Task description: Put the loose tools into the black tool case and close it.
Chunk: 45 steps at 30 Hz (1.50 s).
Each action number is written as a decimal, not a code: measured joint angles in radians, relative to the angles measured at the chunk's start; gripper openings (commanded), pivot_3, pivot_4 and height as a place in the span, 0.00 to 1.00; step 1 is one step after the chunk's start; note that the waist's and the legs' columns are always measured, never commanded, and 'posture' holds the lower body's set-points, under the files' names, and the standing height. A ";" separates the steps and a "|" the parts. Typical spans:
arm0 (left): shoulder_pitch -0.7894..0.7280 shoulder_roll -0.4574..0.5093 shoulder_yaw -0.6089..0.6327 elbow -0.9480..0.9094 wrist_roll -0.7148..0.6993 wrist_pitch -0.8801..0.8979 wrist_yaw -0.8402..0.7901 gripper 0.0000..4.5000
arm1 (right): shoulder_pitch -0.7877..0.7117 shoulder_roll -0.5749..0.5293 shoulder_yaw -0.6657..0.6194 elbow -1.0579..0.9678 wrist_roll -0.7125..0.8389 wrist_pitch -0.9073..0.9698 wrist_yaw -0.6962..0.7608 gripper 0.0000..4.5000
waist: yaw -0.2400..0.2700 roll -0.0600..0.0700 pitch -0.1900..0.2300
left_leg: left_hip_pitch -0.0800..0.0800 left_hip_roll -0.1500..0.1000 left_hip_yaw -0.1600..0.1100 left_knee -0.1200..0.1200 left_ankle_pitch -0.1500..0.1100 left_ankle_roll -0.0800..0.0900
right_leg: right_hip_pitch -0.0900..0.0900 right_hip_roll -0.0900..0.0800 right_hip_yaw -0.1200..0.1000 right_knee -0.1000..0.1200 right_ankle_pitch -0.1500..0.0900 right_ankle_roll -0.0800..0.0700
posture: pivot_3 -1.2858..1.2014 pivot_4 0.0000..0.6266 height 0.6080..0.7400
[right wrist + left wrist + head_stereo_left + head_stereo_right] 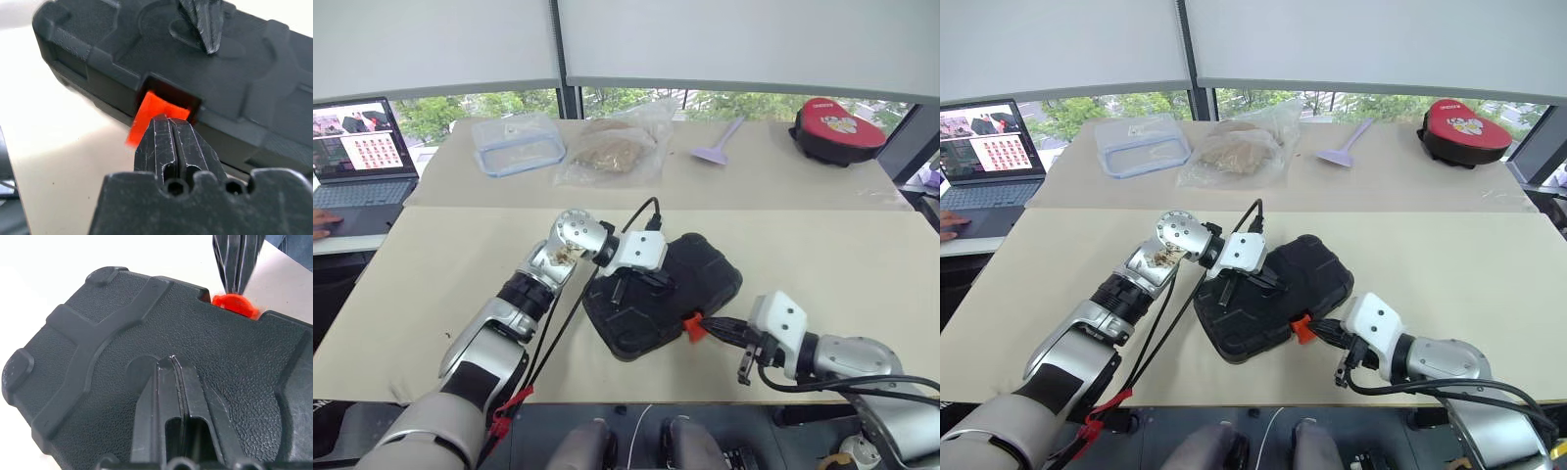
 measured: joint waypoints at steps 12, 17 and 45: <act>0.000 -0.013 0.000 0.002 0.001 0.001 0.014 0.00 | 0.037 0.023 -0.031 -0.027 0.054 0.042 -0.003 0.00 | 0.011 0.000 0.000 | 0.000 0.000 0.000 0.000 0.000 0.000 | 0.000 0.000 0.000 0.000 0.000 0.000 | 0.52 0.24 0.86; 0.000 -0.013 0.000 0.004 0.002 0.001 0.014 0.00 | 0.032 0.010 -0.168 -0.130 0.231 0.120 0.027 0.00 | 0.011 0.000 0.000 | 0.000 0.000 0.000 0.000 -0.001 0.001 | 0.000 0.000 0.000 -0.001 0.000 0.000 | 0.52 0.24 0.86; 0.007 -0.023 0.014 0.001 0.019 0.002 0.035 0.00 | 0.024 -0.064 -0.141 -0.122 0.222 0.232 -0.011 0.00 | 0.014 -0.001 -0.001 | -0.001 0.000 0.000 -0.001 -0.001 0.002 | 0.000 -0.001 0.000 -0.003 0.000 0.001 | 0.52 0.24 0.86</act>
